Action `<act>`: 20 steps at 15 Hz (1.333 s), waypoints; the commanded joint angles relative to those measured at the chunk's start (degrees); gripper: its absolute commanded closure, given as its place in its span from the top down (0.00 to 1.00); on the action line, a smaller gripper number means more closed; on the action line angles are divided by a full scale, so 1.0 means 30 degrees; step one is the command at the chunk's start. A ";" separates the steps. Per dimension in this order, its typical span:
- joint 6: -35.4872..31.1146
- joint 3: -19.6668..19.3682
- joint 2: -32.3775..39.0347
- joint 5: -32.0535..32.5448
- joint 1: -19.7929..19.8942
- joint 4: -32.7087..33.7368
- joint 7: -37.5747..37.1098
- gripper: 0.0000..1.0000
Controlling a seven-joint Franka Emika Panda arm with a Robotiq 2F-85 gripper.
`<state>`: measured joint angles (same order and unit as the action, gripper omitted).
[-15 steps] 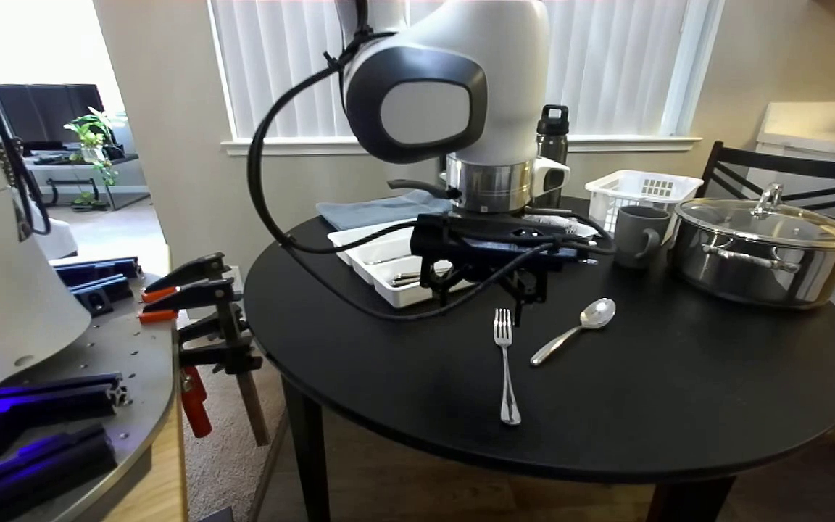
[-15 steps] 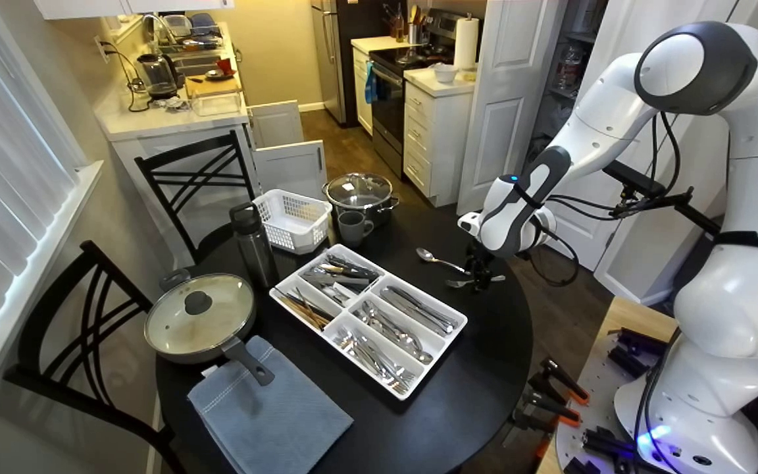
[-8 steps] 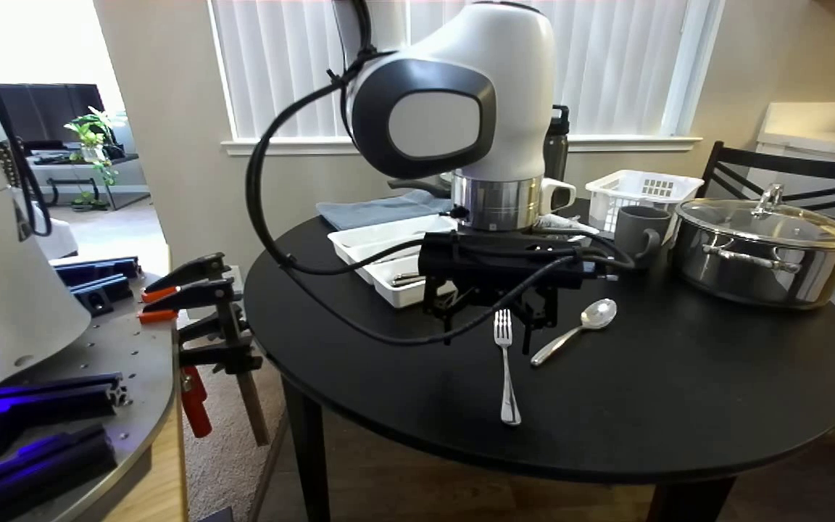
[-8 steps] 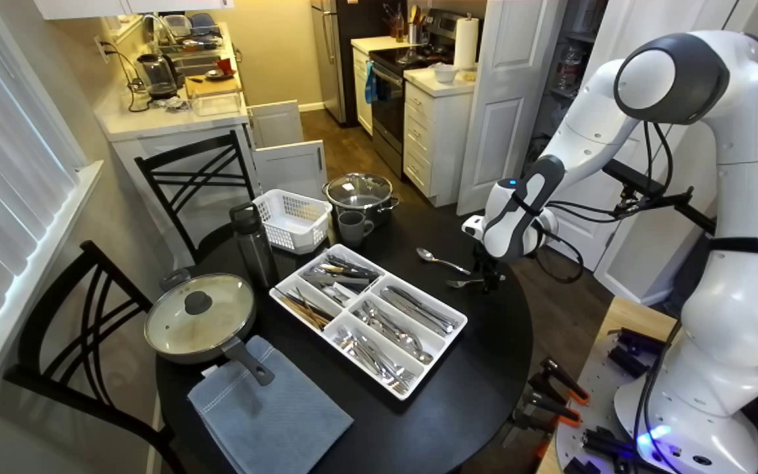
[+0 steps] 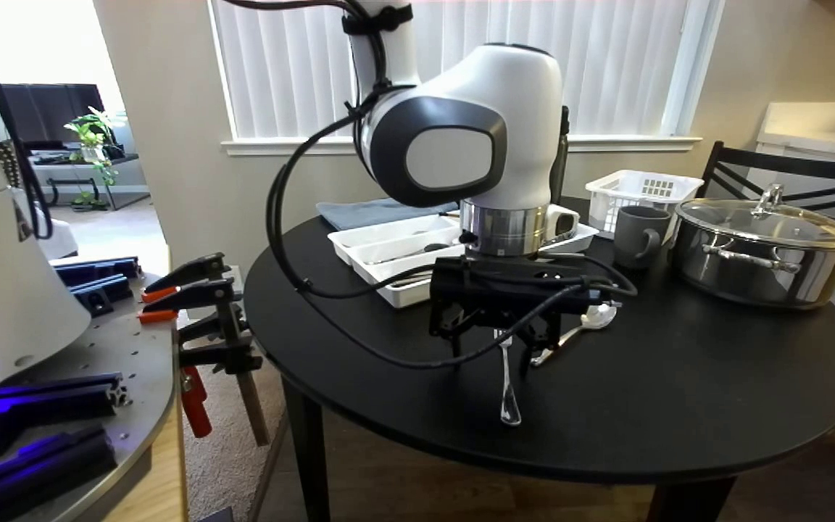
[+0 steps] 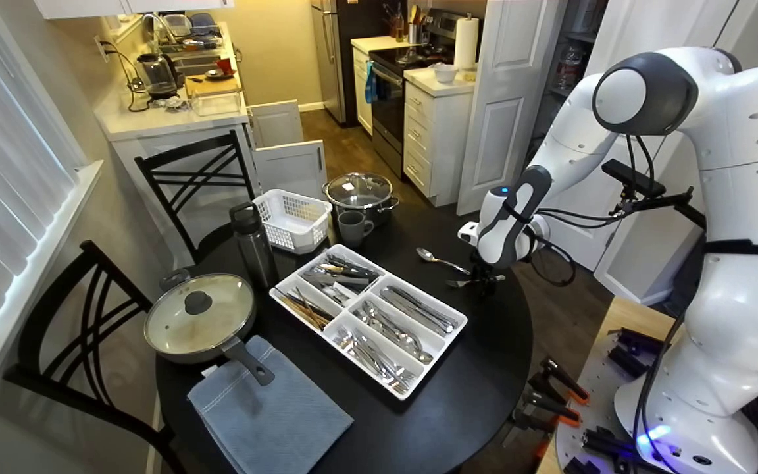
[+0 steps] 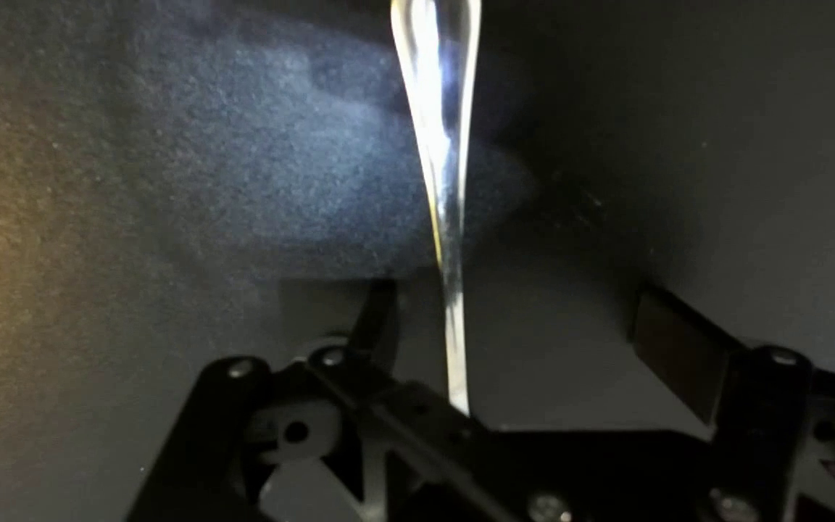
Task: Put the cutlery in the tray
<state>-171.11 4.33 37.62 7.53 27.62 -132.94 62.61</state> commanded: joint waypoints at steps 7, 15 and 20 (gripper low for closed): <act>-0.0096 0.0107 0.0064 0.0322 -0.0407 0.0071 -0.0329 0.16; -0.0439 -0.1079 -0.1352 -0.0111 -0.3214 -0.0763 -0.4514 0.02; 0.0175 -0.2744 -0.2953 0.0167 -0.6015 -0.1309 -1.0240 0.02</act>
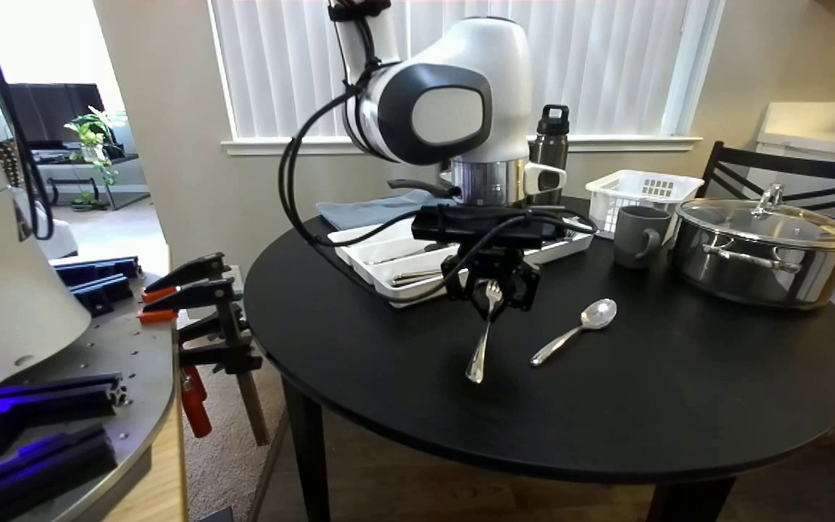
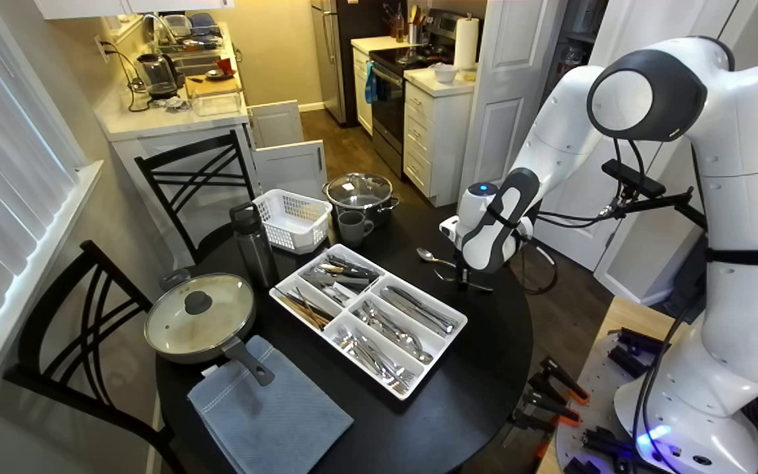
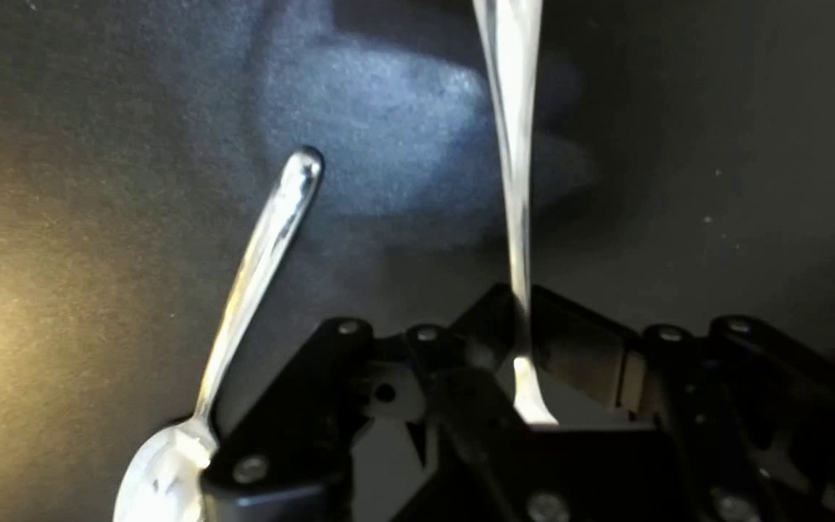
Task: Put the cutlery in the tray
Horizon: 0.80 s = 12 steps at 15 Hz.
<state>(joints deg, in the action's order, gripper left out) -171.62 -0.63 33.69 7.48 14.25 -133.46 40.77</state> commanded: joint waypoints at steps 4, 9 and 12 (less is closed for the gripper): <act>0.3270 -0.1580 -0.2276 0.0315 -0.3000 -0.0837 -0.6941 0.02; 0.6206 -0.0138 -0.2623 -0.0553 -0.2562 -0.0620 -0.7796 0.02; 0.7276 0.0361 -0.2728 -0.1122 -0.2329 -0.0473 -0.7828 0.02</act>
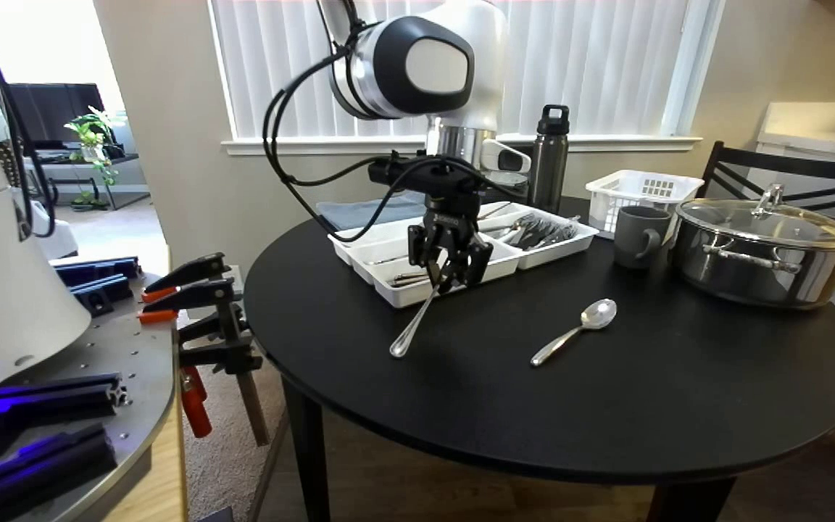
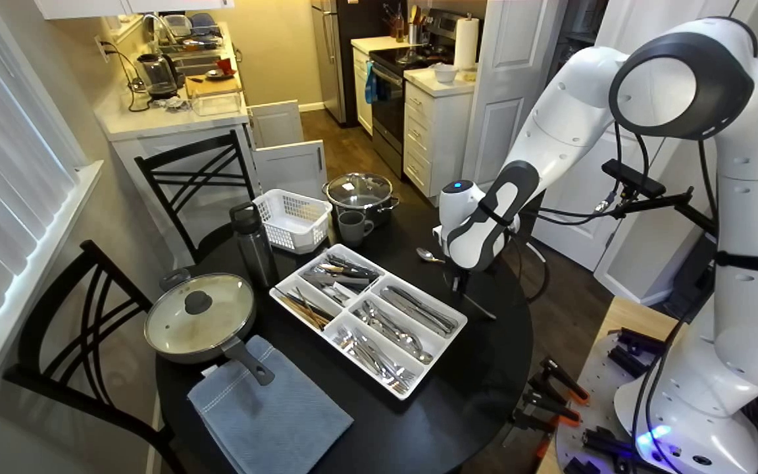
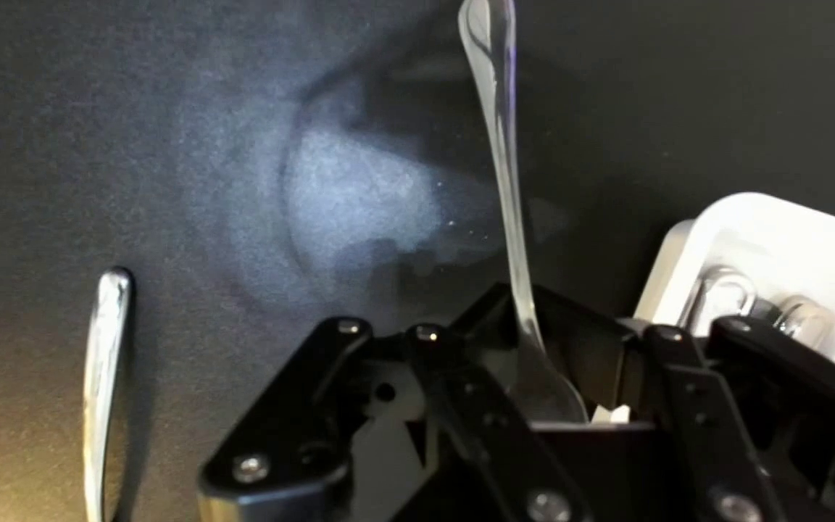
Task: Put the cutlery in the tray
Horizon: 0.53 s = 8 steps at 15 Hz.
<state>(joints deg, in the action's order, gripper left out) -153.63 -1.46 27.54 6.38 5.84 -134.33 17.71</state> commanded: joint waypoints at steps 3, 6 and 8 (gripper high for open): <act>0.3117 0.1084 -0.0538 -0.1859 0.0755 0.0373 0.0016 0.02; 0.5296 0.1145 -0.0315 -0.3057 0.0779 0.1143 -0.0469 0.02; 0.6719 0.1060 -0.0293 -0.3778 0.0752 0.1650 -0.0871 0.02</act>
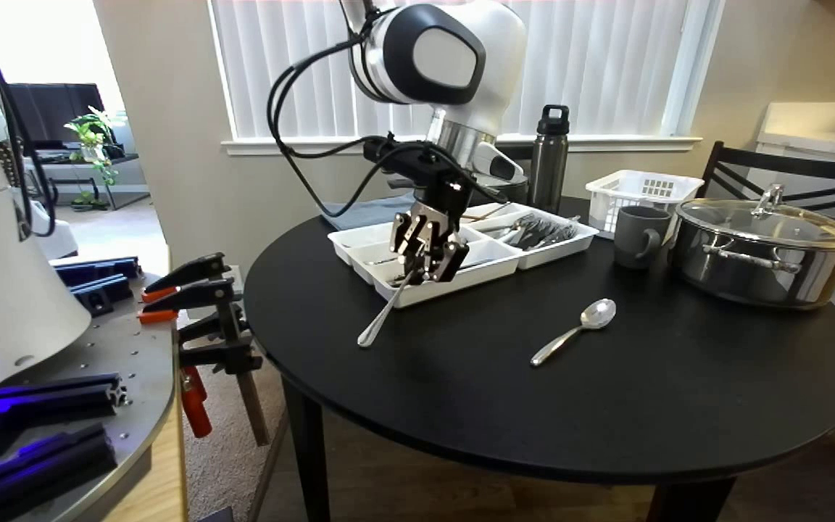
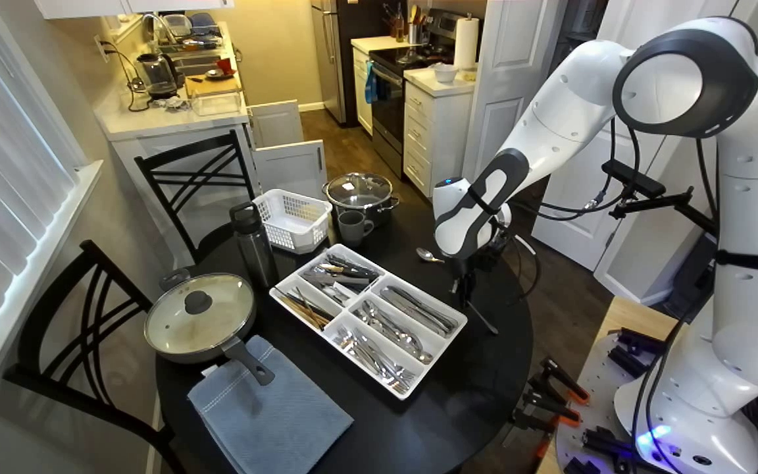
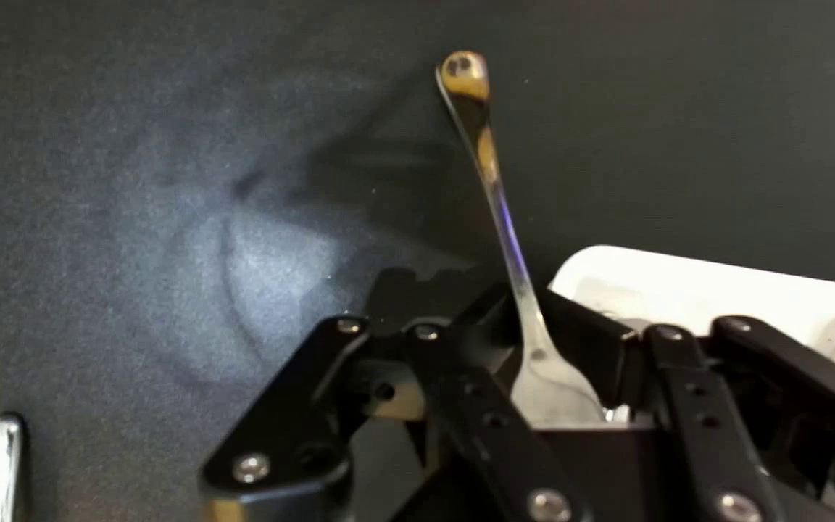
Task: Put the cutlery in the tray
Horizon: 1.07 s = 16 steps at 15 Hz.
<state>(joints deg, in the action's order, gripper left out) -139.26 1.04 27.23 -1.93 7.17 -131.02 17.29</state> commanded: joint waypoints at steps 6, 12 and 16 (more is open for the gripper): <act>0.4310 0.0127 -0.0103 -0.2694 0.0256 0.1817 -0.1775 0.02; 0.4431 0.0757 0.0229 -0.5422 0.0178 0.2885 -0.2001 0.02; 0.4758 0.1261 0.0545 -0.6642 -0.0081 0.4025 -0.2404 0.02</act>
<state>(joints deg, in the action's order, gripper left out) -127.54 3.80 27.97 -19.24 7.14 -121.86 12.07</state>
